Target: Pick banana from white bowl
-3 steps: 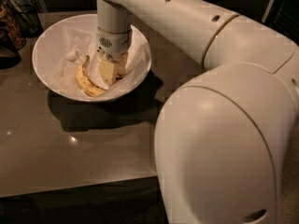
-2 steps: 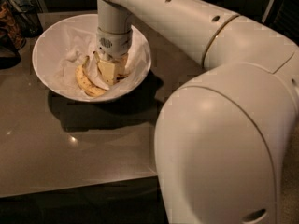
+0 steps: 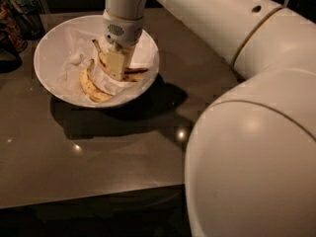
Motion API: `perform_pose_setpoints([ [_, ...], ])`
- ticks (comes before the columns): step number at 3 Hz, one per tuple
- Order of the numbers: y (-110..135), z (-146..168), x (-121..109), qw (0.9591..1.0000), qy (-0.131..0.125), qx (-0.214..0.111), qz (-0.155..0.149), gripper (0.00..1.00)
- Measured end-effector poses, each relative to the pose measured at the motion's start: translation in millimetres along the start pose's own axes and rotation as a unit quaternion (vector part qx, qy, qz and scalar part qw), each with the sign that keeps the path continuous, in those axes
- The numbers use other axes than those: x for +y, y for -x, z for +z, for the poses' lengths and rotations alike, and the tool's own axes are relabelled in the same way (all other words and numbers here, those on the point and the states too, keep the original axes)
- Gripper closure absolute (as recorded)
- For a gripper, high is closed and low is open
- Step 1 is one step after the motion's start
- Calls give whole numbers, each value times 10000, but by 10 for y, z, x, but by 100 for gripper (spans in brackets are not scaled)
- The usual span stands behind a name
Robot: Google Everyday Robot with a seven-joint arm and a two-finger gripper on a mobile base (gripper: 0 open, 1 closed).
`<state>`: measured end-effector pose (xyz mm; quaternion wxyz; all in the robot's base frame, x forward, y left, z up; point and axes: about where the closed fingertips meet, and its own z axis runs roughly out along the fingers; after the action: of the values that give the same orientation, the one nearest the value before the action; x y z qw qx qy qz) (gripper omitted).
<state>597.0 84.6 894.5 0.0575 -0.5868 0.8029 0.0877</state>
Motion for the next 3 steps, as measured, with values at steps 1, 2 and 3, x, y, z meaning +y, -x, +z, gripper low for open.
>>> perform_pose_setpoints([
  [1,4,-296,151,9991,-73,-124,-394,100],
  [2,-95,-603,373,9944,-203,-420,-950,100],
  [3,-54,-627,390,9938,-308,-411,-988,100],
])
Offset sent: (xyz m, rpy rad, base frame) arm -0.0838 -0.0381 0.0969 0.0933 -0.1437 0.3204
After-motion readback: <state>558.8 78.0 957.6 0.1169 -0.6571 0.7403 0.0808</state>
